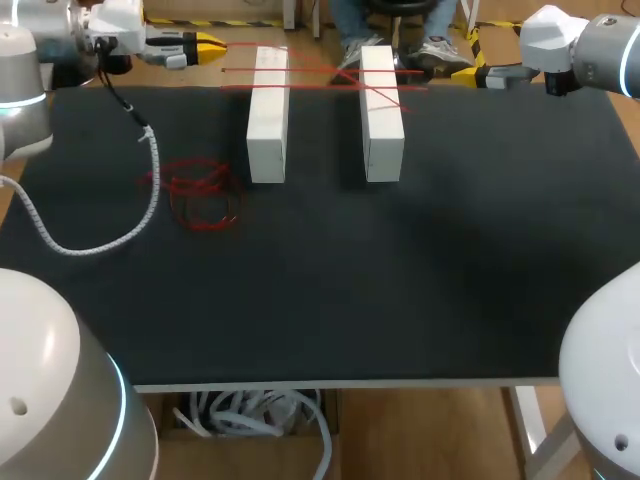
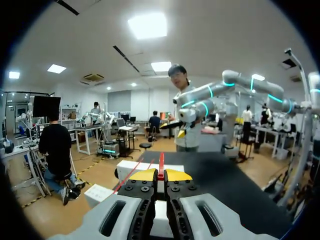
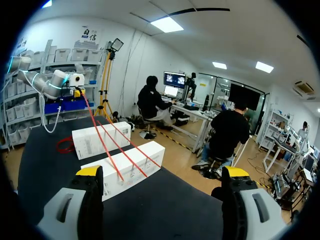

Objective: Grab the tape and strap the tape.

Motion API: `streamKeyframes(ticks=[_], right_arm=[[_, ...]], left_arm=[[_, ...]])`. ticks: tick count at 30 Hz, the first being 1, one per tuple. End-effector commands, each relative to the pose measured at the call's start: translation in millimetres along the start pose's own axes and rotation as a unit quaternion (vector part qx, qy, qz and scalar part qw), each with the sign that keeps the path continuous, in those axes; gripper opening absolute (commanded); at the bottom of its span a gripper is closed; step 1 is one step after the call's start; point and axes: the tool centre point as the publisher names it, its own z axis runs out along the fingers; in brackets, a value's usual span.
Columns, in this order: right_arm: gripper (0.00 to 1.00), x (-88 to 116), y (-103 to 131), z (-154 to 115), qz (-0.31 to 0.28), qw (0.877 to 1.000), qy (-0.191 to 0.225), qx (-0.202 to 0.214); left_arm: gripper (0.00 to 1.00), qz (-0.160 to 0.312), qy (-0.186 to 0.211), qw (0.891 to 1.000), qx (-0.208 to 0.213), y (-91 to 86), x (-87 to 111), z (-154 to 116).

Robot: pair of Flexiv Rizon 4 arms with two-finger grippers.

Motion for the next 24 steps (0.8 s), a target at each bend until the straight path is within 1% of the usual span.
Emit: streamKeyframes(ticks=[1, 4, 7, 11, 12, 14, 19, 21, 24], right_arm=[[1.0, -1.4, -0.1, 1.2, 0.0, 1.0, 0.003, 0.002], [1.0, -1.4, -0.1, 1.2, 0.0, 1.0, 0.003, 0.002], [1.0, -1.4, -0.1, 1.2, 0.0, 1.0, 0.003, 0.002], [1.0, -1.4, -0.1, 1.2, 0.0, 1.0, 0.003, 0.002], [1.0, -1.4, -0.1, 1.2, 0.0, 1.0, 0.003, 0.002], [1.0, -1.4, -0.1, 1.2, 0.0, 1.0, 0.003, 0.002], [1.0, -1.4, -0.1, 1.2, 0.0, 1.0, 0.003, 0.002], [1.0, -1.4, -0.1, 1.2, 0.0, 1.0, 0.003, 0.002], [1.0, -1.4, -0.1, 1.2, 0.0, 1.0, 0.003, 0.002]], left_arm=[[0.0, -0.006, 0.006, 0.999, 0.034, -1.4, -1.8, -0.3], [0.0, 0.007, 0.011, 0.999, 0.035, -6.3, -0.3, 1.8], [0.0, 0.01, 0.013, 0.999, 0.036, -10.3, 0.6, 2.6], [0.0, -0.004, 0.016, 0.997, 0.074, -17.2, -0.1, 1.0], [0.0, -0.014, 0.019, 0.995, 0.094, -19.1, -0.4, 0.1], [0.0, -0.018, 0.018, 0.994, 0.107, -21.8, -1.3, -1.5], [0.0, -0.009, 0.019, 0.994, 0.108, -26.6, -1.0, -1.5], [0.0, -0.003, 0.018, 0.995, 0.096, -27.9, -0.6, 0.4], [0.0, -0.001, 0.021, 0.994, 0.103, -31.2, -0.2, 1.9]])
